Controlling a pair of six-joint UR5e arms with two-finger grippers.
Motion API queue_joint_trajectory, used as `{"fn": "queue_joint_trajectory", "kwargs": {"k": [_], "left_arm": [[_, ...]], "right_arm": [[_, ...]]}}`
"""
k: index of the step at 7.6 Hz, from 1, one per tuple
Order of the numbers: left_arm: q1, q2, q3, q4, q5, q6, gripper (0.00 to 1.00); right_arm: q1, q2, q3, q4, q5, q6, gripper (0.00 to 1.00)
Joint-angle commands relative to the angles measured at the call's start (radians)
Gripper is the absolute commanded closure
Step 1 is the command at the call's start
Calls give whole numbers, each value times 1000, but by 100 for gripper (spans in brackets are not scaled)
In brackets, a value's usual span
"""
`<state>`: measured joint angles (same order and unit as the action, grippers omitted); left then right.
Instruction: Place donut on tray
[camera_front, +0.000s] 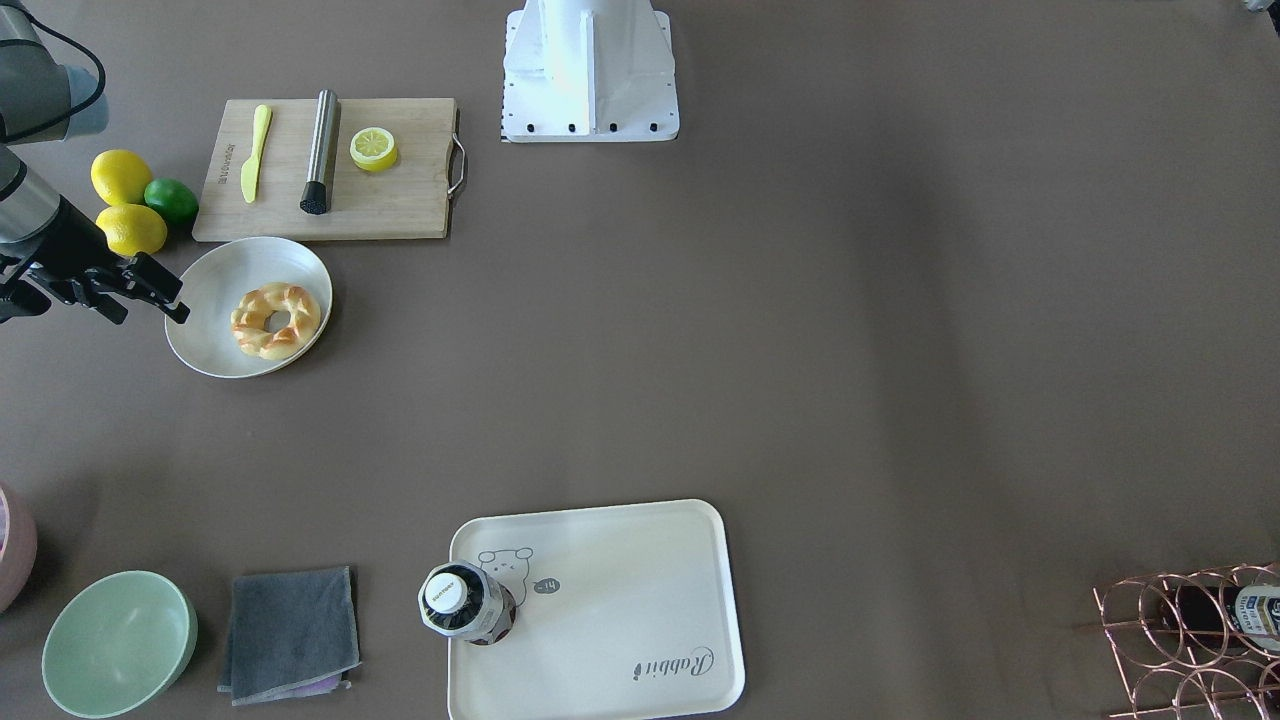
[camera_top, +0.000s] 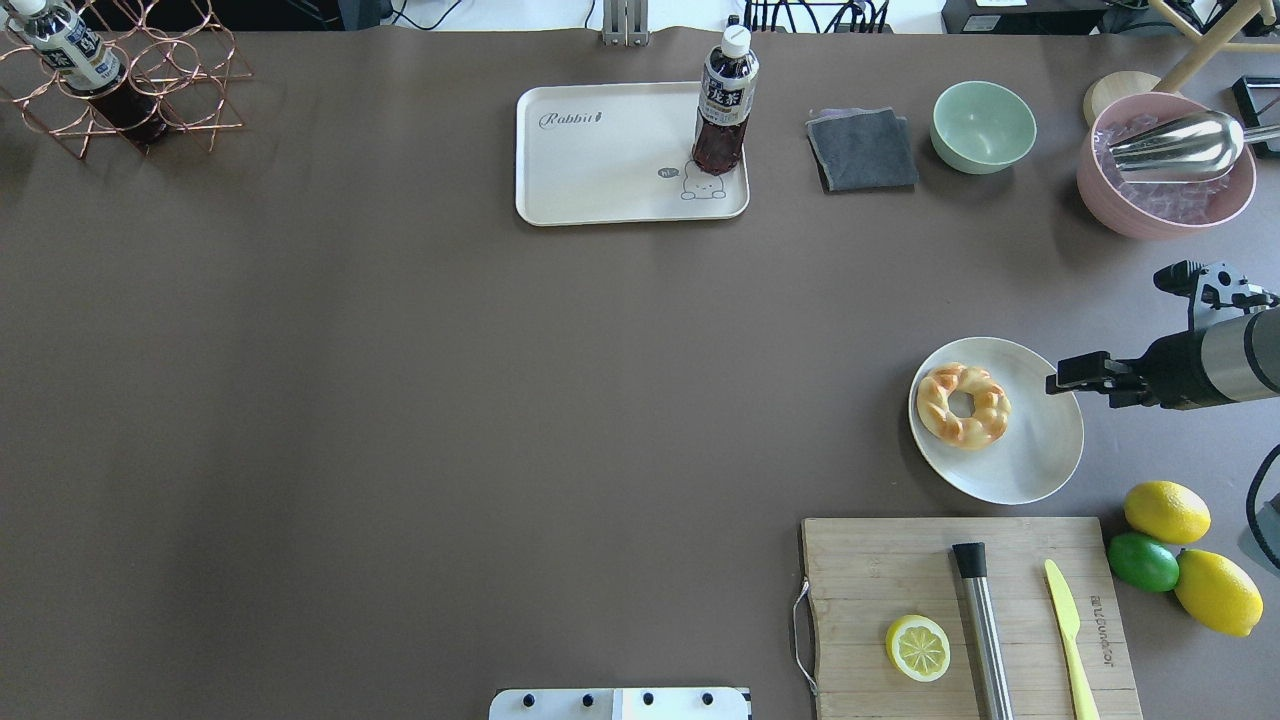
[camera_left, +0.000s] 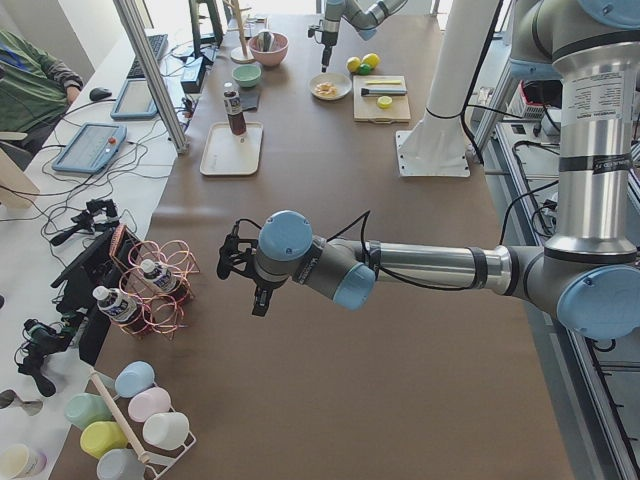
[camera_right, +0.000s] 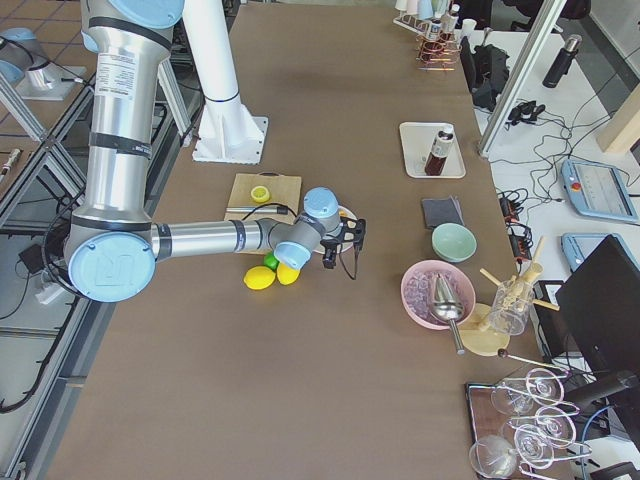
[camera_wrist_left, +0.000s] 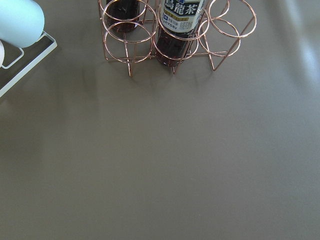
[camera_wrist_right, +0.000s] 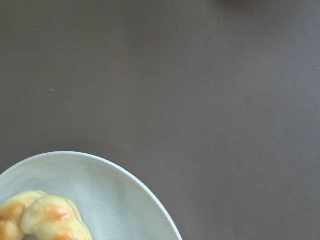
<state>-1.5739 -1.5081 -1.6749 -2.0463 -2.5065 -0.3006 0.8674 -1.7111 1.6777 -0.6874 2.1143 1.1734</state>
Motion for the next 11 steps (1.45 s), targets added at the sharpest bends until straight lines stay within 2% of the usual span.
{"fn": "queue_joint_trajectory", "kwargs": {"k": [1,4,5,6,7,11], "left_arm": [[0,0,-3,0,0,0,1],[0,0,-5,0,0,-2,1],[0,0,-6,0,0,-2,1],[0,0,-11,0,0,-8,1],[0,0,-12,0,-2,-12,1],[2,2,-13,0,-2,-12,1]], "right_arm": [[-44,2,-13,48,-42,60,34],[-76,-8,-13,48,-80,58,36],[-76,-13,-12,48,-79,60,46],[-74,-18,-4,48,-76,81,70],[-74,-18,2,48,-73,107,100],[-74,-13,49,48,-68,172,100]]}}
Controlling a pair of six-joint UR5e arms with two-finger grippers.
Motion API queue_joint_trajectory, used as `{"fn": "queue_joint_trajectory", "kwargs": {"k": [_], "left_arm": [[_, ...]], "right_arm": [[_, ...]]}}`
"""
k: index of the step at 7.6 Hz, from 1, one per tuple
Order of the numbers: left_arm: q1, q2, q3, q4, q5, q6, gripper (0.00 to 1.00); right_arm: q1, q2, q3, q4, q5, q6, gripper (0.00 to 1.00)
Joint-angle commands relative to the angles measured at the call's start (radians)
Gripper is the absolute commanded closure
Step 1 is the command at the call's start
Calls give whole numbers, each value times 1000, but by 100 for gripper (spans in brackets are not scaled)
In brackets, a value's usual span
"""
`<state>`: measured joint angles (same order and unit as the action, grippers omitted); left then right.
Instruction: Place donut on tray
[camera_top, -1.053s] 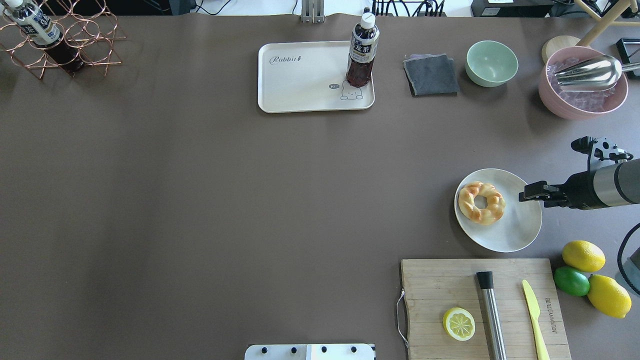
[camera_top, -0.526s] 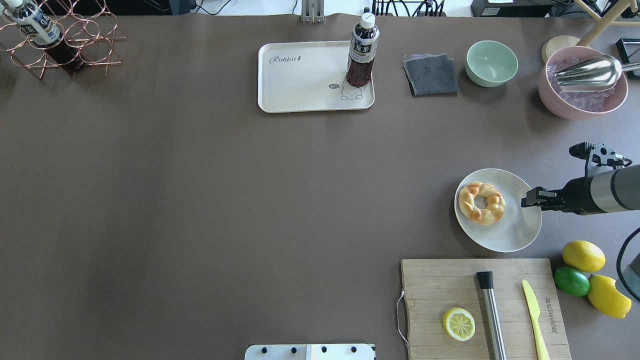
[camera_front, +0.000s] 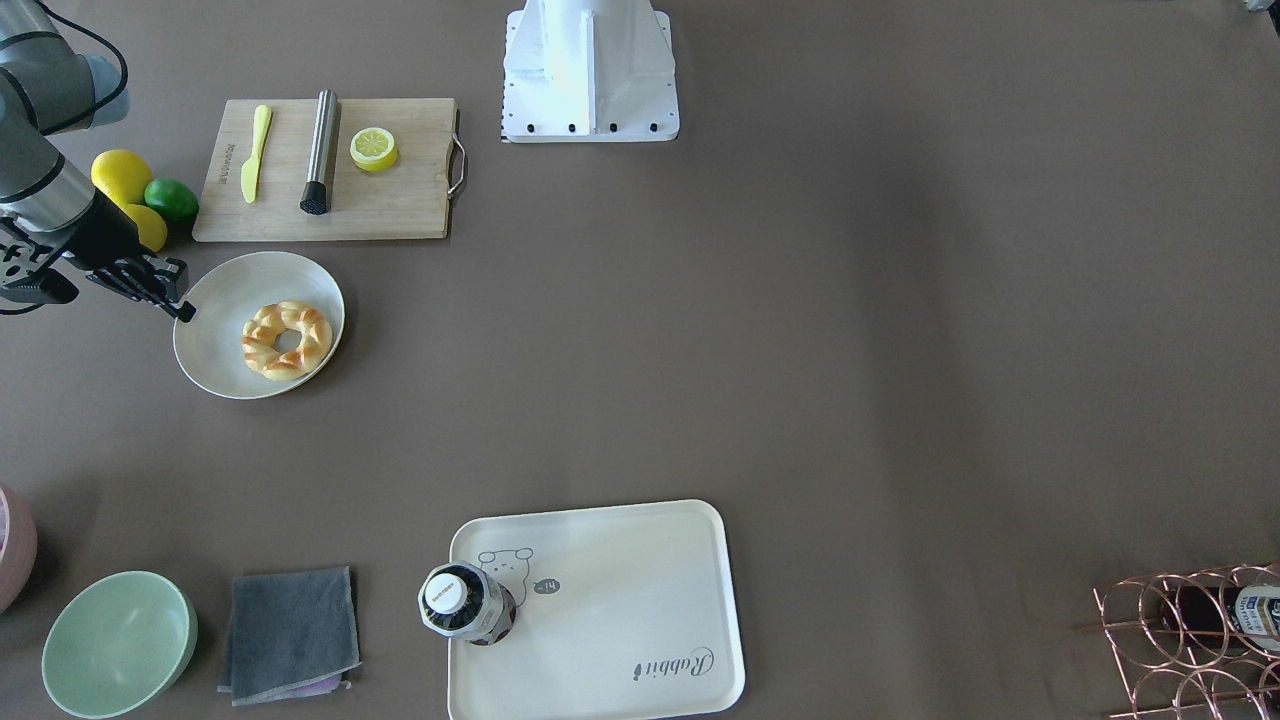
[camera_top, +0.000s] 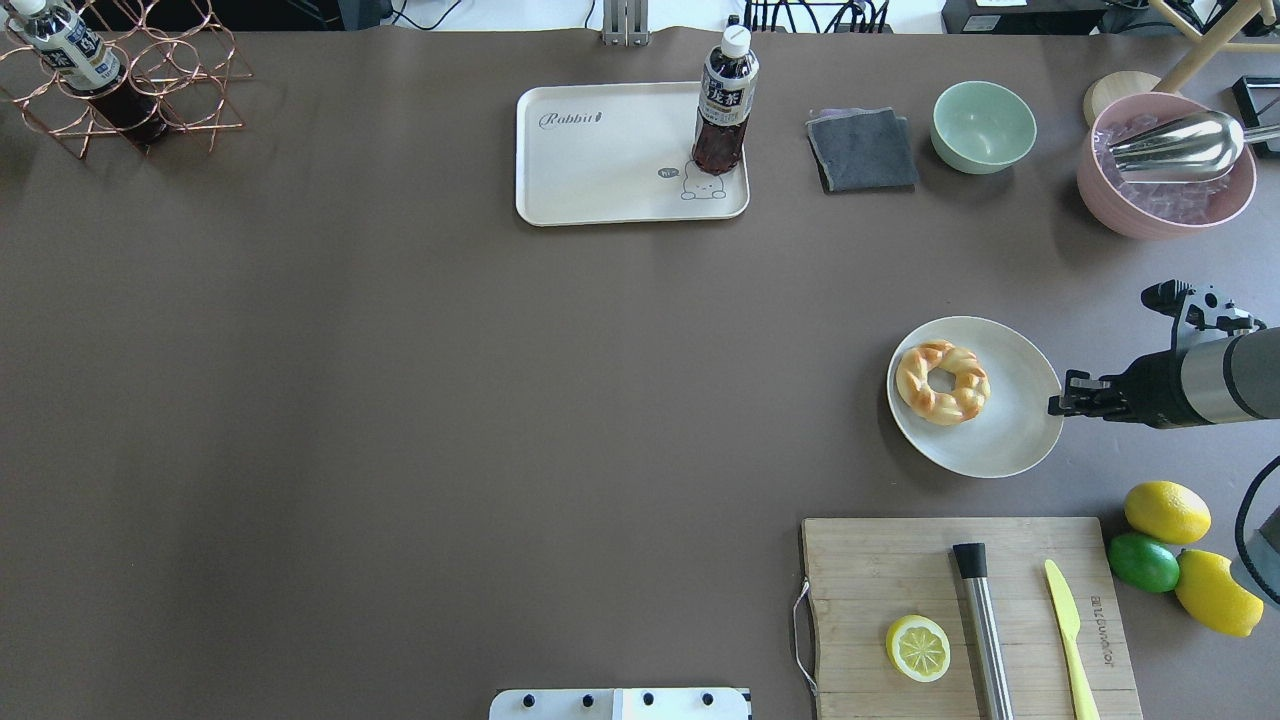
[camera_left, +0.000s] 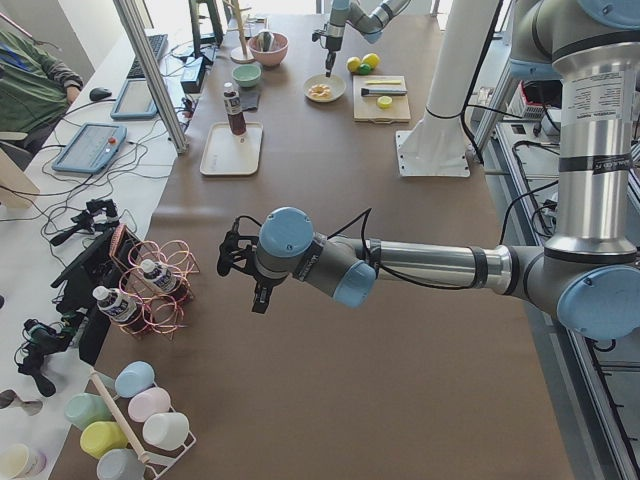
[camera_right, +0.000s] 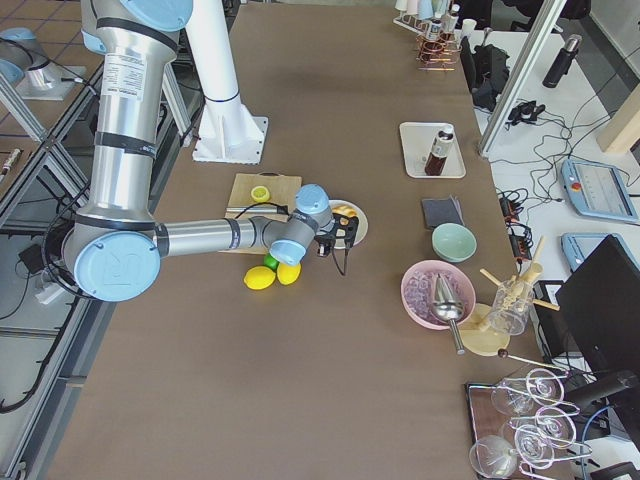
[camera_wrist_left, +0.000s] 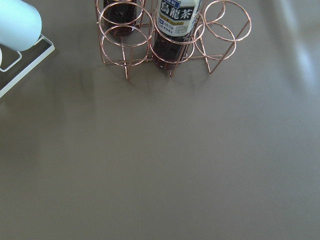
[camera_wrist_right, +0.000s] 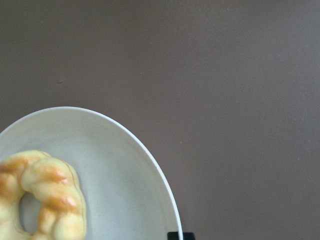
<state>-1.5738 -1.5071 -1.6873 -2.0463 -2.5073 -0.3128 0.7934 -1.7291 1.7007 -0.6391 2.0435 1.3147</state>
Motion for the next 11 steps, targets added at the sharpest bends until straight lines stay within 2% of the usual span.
{"fn": "queue_joint_trajectory", "kwargs": {"k": [1,2,4,6,8,11], "left_arm": [[1,-1,-3,0,-1,-3,1],[1,-7,-8,0,-5,-50,1],[5,-27,-20,5,-86,-148,1],[85,-68,-87,3,-85,-367,1],[162,-143,-118,3,-81,-561,1],[276,-249,-161,3,-50,-793,1]], "right_arm": [[-2,19,46,-5,7,73,100],[-2,51,50,-8,7,96,100],[-3,155,53,-51,7,152,100],[-28,354,54,-227,-9,263,100],[-84,494,80,-376,-71,354,100],[-189,823,79,-774,-155,462,100]]}}
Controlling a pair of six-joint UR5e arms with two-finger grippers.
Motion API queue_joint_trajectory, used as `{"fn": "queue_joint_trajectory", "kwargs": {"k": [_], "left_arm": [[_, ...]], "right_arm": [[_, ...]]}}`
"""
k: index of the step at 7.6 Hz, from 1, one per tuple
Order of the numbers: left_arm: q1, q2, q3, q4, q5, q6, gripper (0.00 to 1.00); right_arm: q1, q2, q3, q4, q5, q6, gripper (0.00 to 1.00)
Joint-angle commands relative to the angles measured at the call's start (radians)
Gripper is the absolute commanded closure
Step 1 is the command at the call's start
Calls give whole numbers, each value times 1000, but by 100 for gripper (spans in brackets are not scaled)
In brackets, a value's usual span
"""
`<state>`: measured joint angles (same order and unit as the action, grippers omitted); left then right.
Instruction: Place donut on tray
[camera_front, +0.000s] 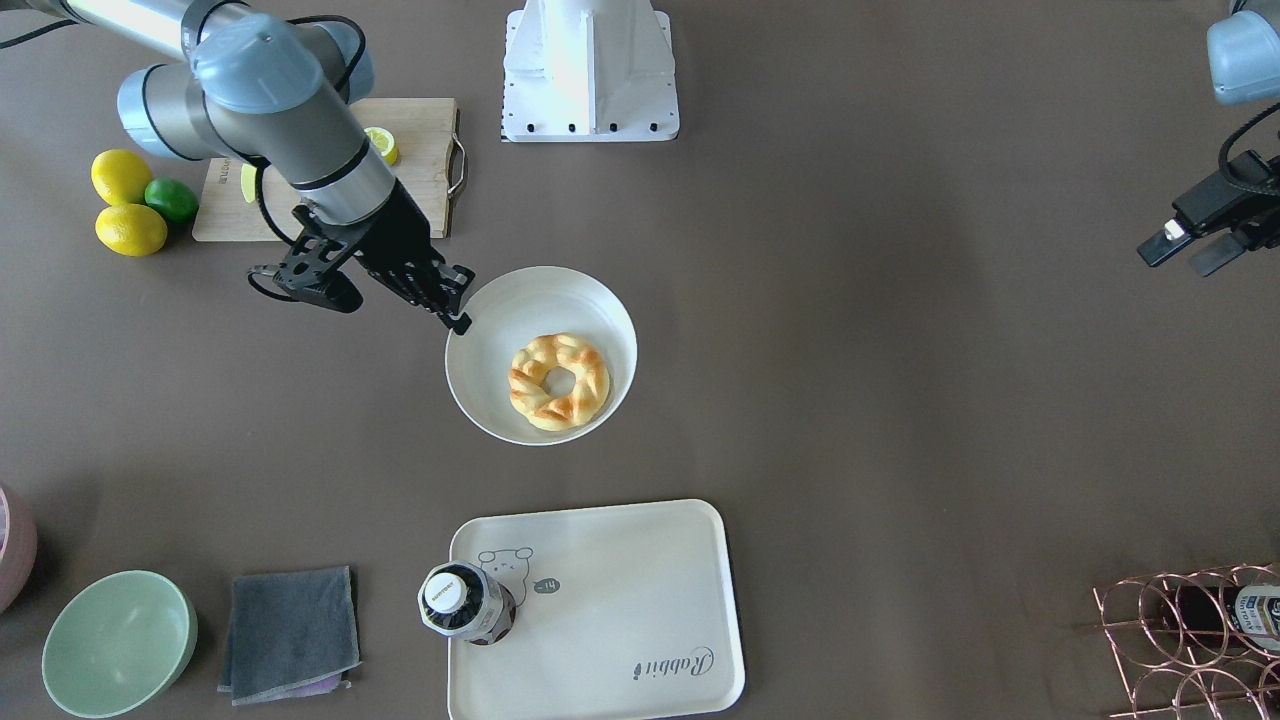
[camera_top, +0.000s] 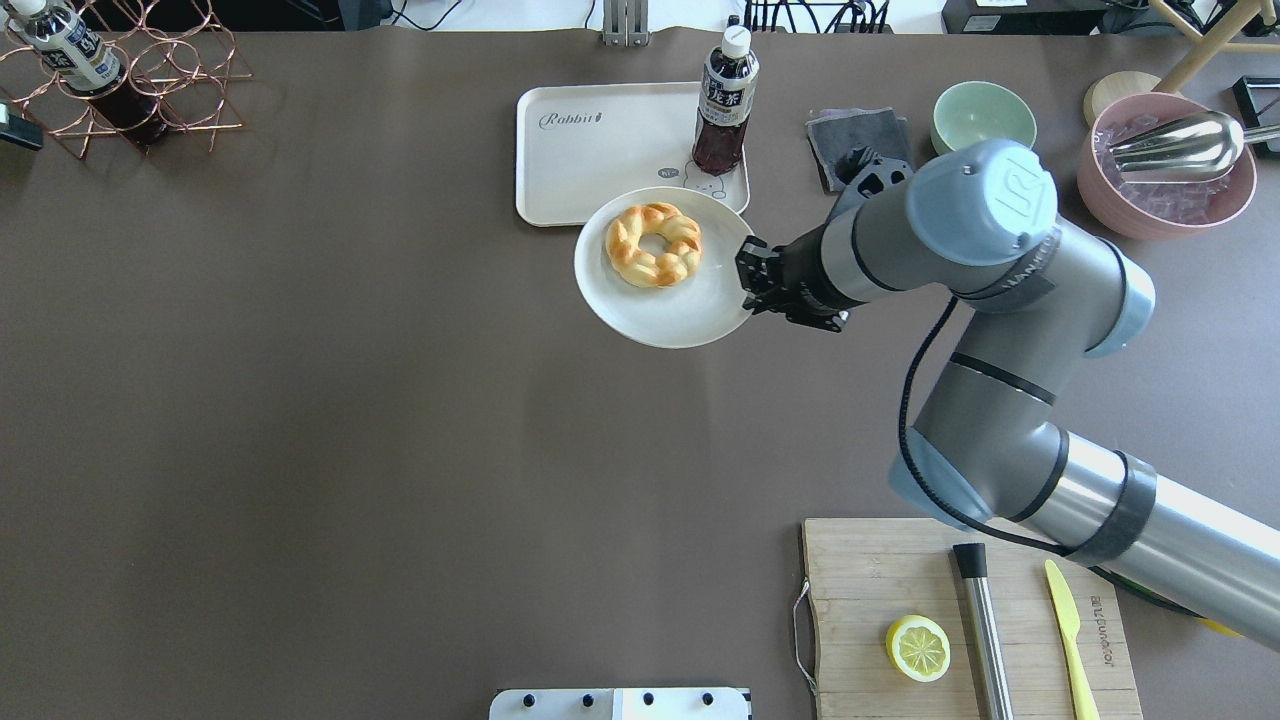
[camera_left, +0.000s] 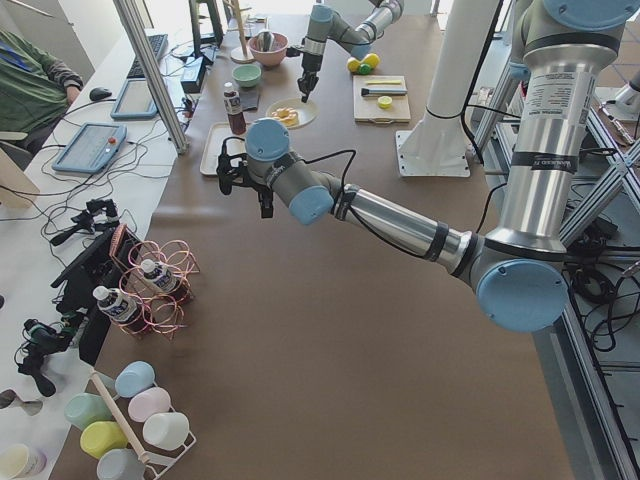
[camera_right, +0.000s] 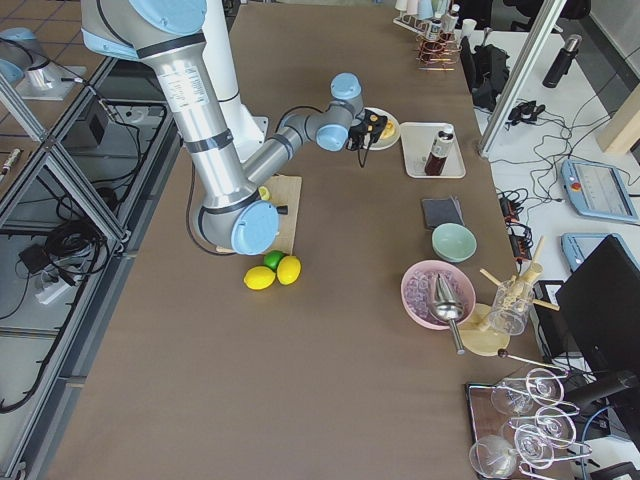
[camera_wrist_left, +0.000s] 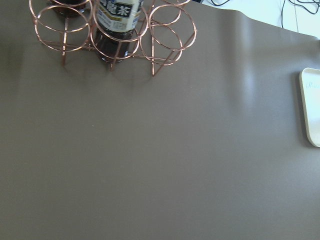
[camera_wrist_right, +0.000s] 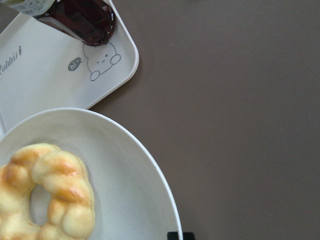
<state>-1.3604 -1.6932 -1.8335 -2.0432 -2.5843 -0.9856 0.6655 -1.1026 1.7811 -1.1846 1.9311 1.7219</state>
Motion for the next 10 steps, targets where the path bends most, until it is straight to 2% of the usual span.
{"fn": "queue_joint_trajectory", "kwargs": {"k": [1,3,4,5,7,10], "left_arm": [[122,-91,-15,0,91,-172,1],[222,-155,-20,0,198,-301,2],[284,-157,-41,1,275,-318,2],[317,-155,-49,1,311,-320,2],[349,-152,-62,3,312,-318,2],[394,-146,-78,1,314,-309,3]], "right_arm": [[-85,261,-2,-303,-63,56,100],[-125,297,-20,-314,-125,56,100],[-145,329,-22,-337,-138,60,100],[-167,390,-37,-390,-164,102,100],[-202,537,-176,-418,-204,108,100],[-208,605,-247,-417,-210,108,100]]}}
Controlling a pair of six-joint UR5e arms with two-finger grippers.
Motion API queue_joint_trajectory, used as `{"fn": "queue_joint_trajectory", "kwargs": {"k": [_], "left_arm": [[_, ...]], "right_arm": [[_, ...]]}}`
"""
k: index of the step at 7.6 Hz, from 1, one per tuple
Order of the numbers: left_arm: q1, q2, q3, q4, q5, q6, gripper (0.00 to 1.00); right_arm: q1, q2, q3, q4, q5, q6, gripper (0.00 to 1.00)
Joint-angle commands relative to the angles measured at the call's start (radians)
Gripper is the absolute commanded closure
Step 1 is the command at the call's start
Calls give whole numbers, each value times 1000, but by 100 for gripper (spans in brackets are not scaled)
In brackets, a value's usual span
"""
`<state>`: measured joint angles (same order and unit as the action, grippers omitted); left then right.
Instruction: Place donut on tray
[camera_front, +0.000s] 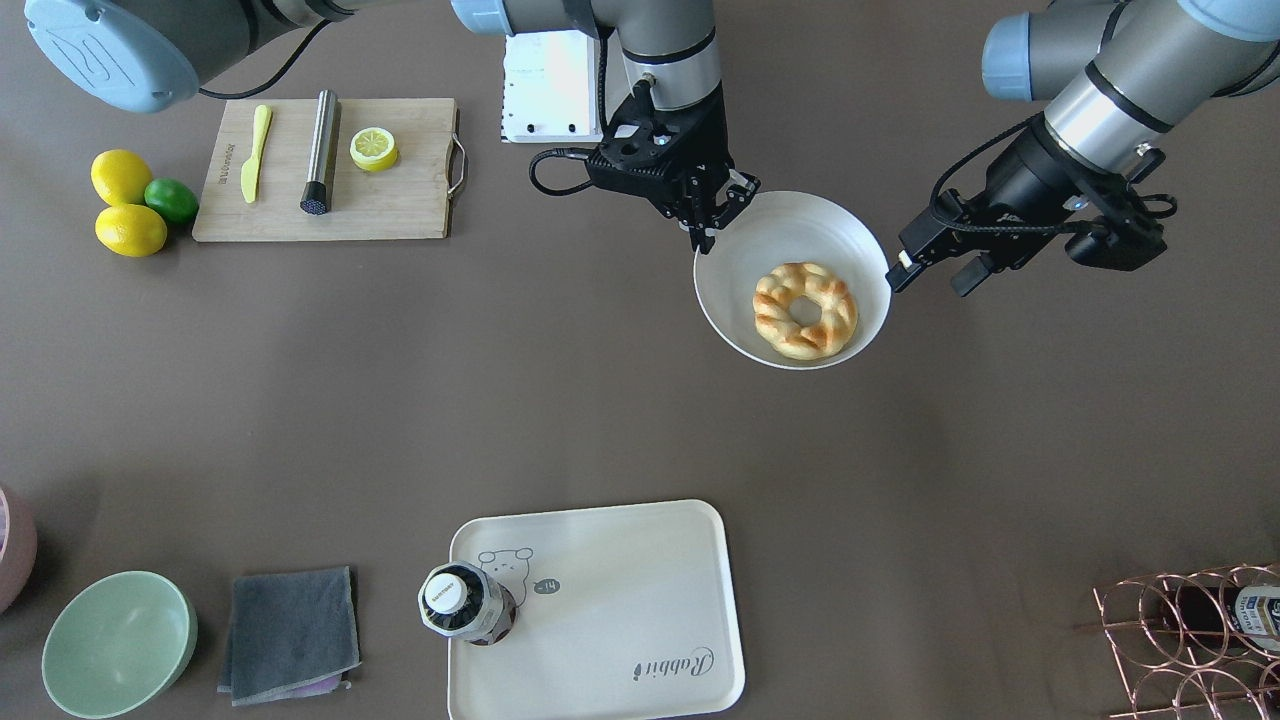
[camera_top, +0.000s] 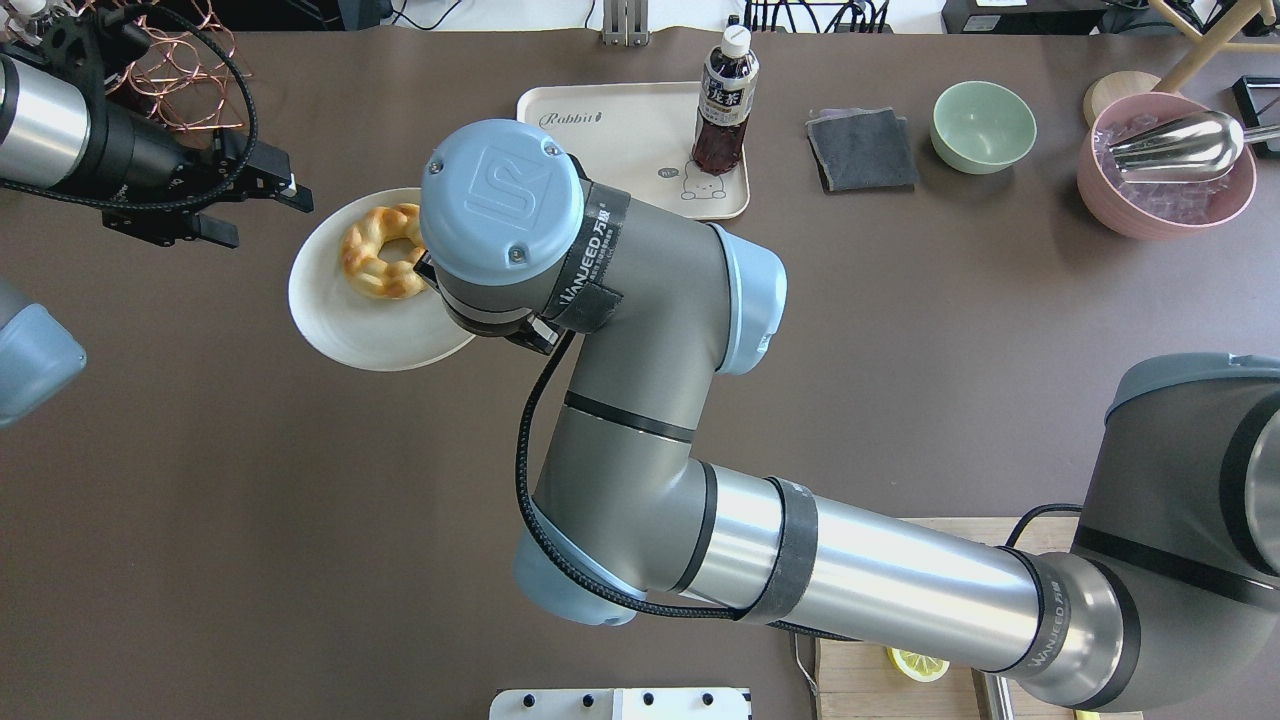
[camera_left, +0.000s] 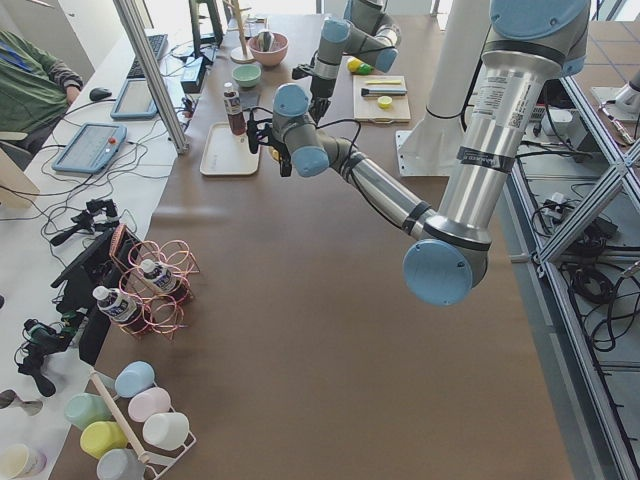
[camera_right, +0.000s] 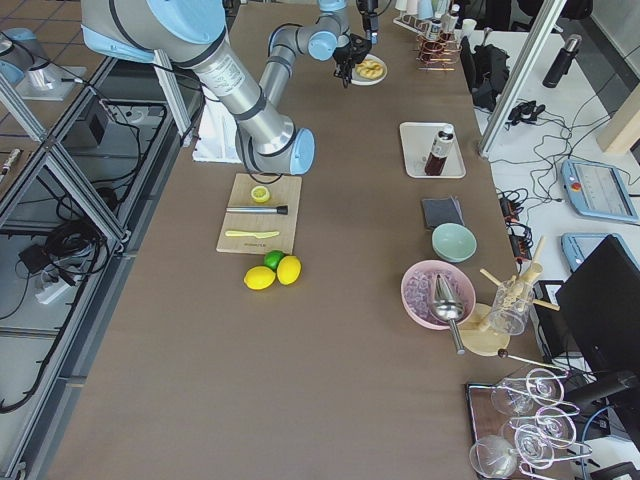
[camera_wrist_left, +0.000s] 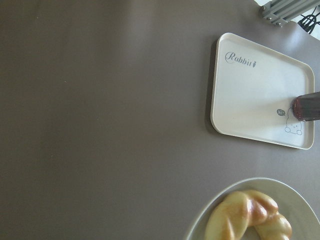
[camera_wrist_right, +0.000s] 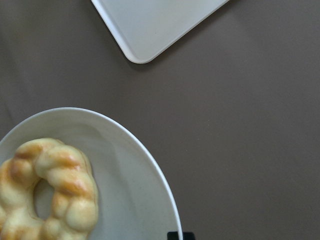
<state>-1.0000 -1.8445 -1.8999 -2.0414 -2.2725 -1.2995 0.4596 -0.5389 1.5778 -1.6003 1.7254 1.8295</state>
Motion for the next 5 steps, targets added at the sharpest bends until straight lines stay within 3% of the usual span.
{"fn": "queue_joint_trajectory", "kwargs": {"k": [1,2,3,5], "left_arm": [[41,30,-24,-2,4,8,11],[41,60,-42,-3,2,49,21],[40,89,-48,-3,2,86,42],[38,94,-50,-3,2,88,52]], "right_arm": [[-2,42,-42,2,-4,0,100],[-2,42,-42,3,-9,0,100],[-1,43,-39,2,-15,0,100],[-1,42,-36,2,-15,0,100]]}}
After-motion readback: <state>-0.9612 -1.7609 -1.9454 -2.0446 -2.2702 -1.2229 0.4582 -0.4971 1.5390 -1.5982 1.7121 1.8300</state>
